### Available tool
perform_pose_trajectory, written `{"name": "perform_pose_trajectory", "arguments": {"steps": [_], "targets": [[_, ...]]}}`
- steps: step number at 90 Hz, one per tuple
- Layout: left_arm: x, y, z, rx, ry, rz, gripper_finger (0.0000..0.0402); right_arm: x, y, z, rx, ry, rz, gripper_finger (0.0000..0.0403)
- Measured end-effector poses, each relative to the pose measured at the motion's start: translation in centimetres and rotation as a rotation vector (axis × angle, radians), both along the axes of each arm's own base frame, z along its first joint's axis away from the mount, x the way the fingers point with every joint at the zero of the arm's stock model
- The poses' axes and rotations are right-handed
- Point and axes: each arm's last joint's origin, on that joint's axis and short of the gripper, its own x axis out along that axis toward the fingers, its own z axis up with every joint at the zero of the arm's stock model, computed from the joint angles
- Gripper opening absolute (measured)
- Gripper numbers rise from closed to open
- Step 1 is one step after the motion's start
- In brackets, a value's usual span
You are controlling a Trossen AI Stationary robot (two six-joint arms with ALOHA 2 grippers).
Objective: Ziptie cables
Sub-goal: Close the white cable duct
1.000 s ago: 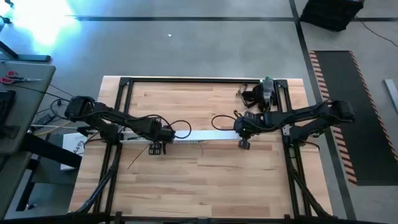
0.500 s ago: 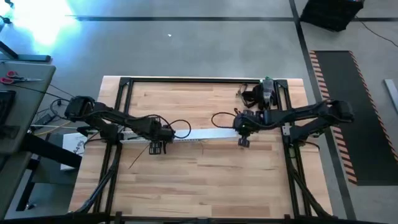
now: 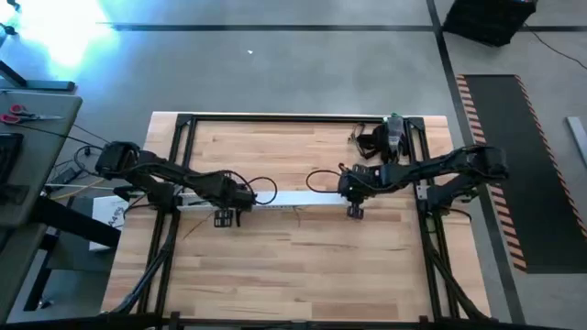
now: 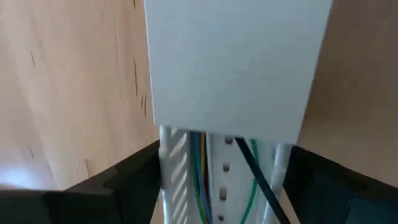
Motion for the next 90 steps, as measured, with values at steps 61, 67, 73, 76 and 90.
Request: {"name": "perform_pose_trajectory", "arguments": {"steps": [61,67,73,76,90], "targets": [[0.7,-0.1,-0.9,-0.041,-0.107,-0.067,0.0210,-0.6,0.1,2.2,0.008,0.220,0.023,0.0000],[1.2,-0.2,-0.9,-0.046,-0.155,-0.073,0.0209,-1.1,0.1,2.3,0.016,0.274,0.020,0.0000],[1.5,-0.4,-0.8,-0.050,-0.183,-0.086,0.0208,-1.4,0.2,2.2,0.021,0.303,0.016,0.0000],[1.6,-0.5,-0.8,-0.049,-0.198,-0.092,0.0208,-1.6,0.2,2.2,0.028,0.317,0.009,0.0000],[2.2,-0.9,-0.8,-0.050,-0.266,-0.108,0.0207,-2.2,0.2,2.1,0.035,0.371,0.001,0.0000]]}}
